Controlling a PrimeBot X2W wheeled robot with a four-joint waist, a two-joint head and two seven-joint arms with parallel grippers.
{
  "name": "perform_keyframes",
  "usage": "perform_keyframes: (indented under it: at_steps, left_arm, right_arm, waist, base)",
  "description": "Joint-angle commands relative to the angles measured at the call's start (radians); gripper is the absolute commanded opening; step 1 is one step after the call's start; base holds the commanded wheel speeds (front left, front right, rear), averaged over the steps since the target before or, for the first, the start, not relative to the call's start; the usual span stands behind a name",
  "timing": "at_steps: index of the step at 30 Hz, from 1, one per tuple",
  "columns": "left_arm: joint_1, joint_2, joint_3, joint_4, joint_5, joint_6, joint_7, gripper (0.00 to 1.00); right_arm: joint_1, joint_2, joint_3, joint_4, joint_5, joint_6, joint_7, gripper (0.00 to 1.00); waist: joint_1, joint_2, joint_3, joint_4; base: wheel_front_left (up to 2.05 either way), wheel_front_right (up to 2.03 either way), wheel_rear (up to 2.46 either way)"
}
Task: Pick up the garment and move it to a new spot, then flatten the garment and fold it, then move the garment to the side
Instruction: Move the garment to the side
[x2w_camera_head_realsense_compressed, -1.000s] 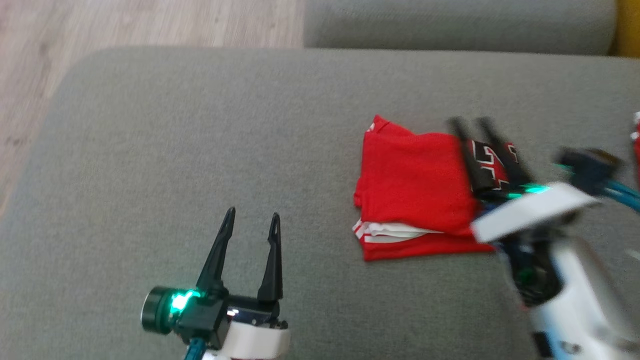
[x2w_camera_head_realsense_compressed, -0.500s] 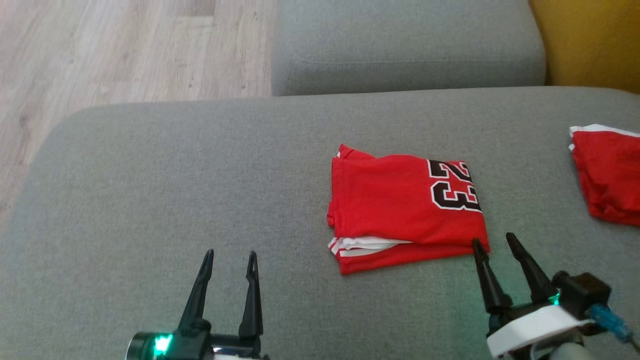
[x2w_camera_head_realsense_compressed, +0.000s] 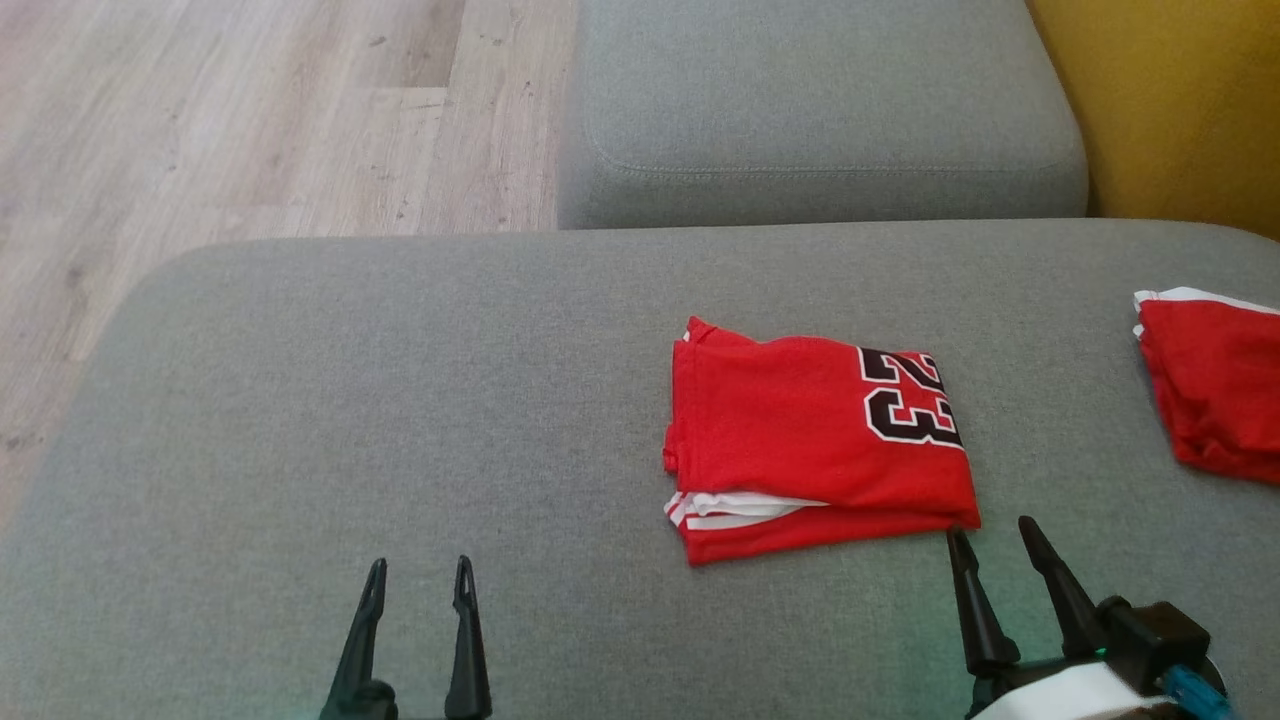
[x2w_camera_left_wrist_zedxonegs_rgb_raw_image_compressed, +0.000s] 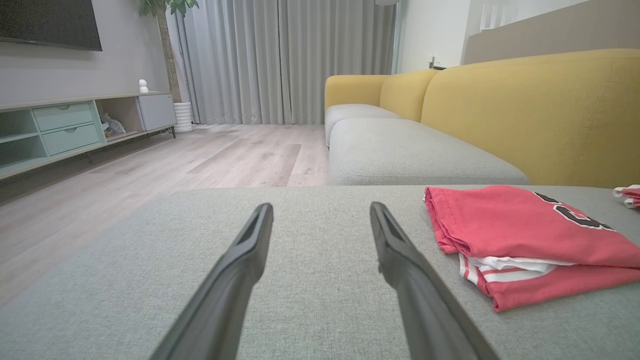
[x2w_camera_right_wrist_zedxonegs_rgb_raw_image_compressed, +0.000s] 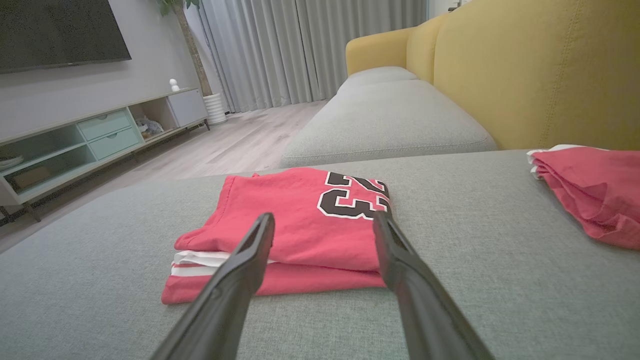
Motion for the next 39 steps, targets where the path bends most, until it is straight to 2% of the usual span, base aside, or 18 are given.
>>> perform_keyframes:
  at_steps: [1, 25, 32, 39]
  left_arm:
    - [-0.025, -0.008, 0.034, -0.028, -0.003, 0.006, -0.005, 1.0]
    - [0.003, -0.008, 0.053, -0.001, 0.001, -0.003, -0.005, 1.0]
    - [0.009, -0.008, 0.062, 0.009, -0.019, -0.022, -0.005, 1.0]
    - [0.008, -0.008, 0.072, 0.009, -0.026, -0.015, -0.005, 1.0]
  right_arm:
    - [-0.029, -0.004, 0.019, -0.032, -0.012, -0.001, -0.014, 1.0]
    - [-0.011, 0.013, 0.015, -0.015, -0.042, -0.001, -0.014, 1.0]
    - [-0.012, 0.017, 0.015, -0.01, -0.046, -0.001, -0.014, 1.0]
    - [-0.022, 0.019, 0.004, 0.011, -0.061, -0.001, -0.014, 1.0]
  waist:
    - [0.0001, 0.0, -0.002, 0.0]
    - [0.0001, 0.0, -0.025, -0.002]
    - [0.0001, 0.0, -0.023, -0.005]
    - [0.0001, 0.0, -0.007, -0.003]
  base:
    - [0.0, 0.0, 0.0]
    - [0.0, 0.0, 0.0]
    - [0.0, 0.0, 0.0]
    - [0.0, 0.0, 0.0]
